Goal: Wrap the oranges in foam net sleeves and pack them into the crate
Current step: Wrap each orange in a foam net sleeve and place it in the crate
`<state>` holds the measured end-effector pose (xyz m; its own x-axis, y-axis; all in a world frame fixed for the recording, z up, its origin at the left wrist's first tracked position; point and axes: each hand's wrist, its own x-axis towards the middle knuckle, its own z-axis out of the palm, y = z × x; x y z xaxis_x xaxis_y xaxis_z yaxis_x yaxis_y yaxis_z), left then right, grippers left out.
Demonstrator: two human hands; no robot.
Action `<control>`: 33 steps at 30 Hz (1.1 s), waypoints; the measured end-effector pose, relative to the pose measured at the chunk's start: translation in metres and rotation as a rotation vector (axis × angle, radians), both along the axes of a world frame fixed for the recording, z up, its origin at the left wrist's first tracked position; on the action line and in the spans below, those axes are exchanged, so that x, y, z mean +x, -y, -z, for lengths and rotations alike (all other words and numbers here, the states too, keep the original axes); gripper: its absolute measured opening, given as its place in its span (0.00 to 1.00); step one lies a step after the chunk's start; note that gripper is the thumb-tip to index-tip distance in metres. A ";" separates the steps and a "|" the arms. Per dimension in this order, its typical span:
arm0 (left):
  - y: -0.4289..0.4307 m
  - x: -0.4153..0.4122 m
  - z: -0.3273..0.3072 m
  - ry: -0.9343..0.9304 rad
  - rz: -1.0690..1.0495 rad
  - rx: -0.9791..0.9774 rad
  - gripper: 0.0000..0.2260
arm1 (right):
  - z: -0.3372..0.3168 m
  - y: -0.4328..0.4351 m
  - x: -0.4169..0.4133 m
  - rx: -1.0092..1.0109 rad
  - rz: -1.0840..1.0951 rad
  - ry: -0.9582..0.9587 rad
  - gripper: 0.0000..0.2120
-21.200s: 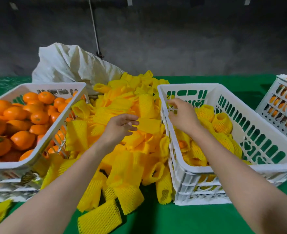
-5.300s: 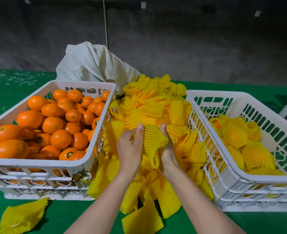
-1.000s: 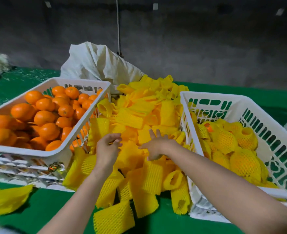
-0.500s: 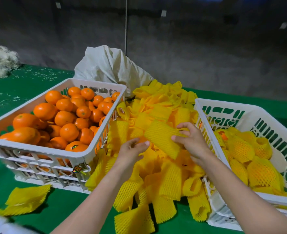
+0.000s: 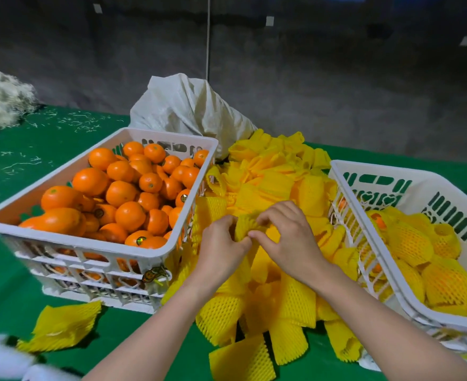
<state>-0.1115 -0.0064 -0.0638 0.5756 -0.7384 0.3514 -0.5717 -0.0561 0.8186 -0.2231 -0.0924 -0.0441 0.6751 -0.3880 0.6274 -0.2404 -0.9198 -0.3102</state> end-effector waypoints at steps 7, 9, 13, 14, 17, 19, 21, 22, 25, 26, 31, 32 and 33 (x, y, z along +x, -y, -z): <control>-0.013 0.050 -0.023 0.021 0.156 0.073 0.11 | -0.015 -0.004 0.030 0.141 -0.054 -0.022 0.07; -0.015 0.078 -0.031 -0.155 0.228 0.035 0.06 | -0.022 -0.004 0.036 0.158 -0.065 0.014 0.06; -0.023 0.147 -0.035 0.047 0.135 0.338 0.08 | -0.027 -0.003 0.041 0.177 -0.090 0.030 0.07; -0.025 0.158 -0.032 0.113 0.177 0.566 0.16 | -0.028 -0.003 0.041 0.181 -0.092 0.026 0.07; -0.029 0.171 -0.020 0.011 0.270 1.037 0.32 | -0.027 -0.004 0.044 0.195 -0.090 0.013 0.09; -0.030 0.173 -0.016 -0.062 0.300 1.110 0.31 | -0.025 -0.005 0.045 0.214 -0.084 0.009 0.10; -0.030 0.174 -0.014 -0.029 0.392 1.170 0.24 | -0.023 -0.005 0.046 0.231 -0.080 0.002 0.11; -0.031 0.175 -0.013 0.008 0.447 1.188 0.22 | -0.023 -0.005 0.046 0.240 -0.079 0.001 0.11; -0.032 0.175 -0.008 0.085 0.477 1.148 0.22 | -0.023 -0.009 0.046 0.291 -0.099 0.010 0.11; -0.033 0.176 -0.006 0.063 0.462 1.102 0.21 | -0.024 -0.010 0.046 0.313 -0.110 0.011 0.11; -0.047 0.182 -0.011 -0.468 0.229 0.486 0.12 | -0.029 -0.008 0.039 0.503 -0.155 0.030 0.12; -0.048 0.181 -0.016 -0.664 0.220 0.325 0.14 | -0.030 -0.008 0.038 0.557 -0.164 0.046 0.13; -0.050 0.177 -0.022 -0.847 0.253 0.187 0.17 | -0.031 -0.008 0.036 0.615 -0.174 0.066 0.14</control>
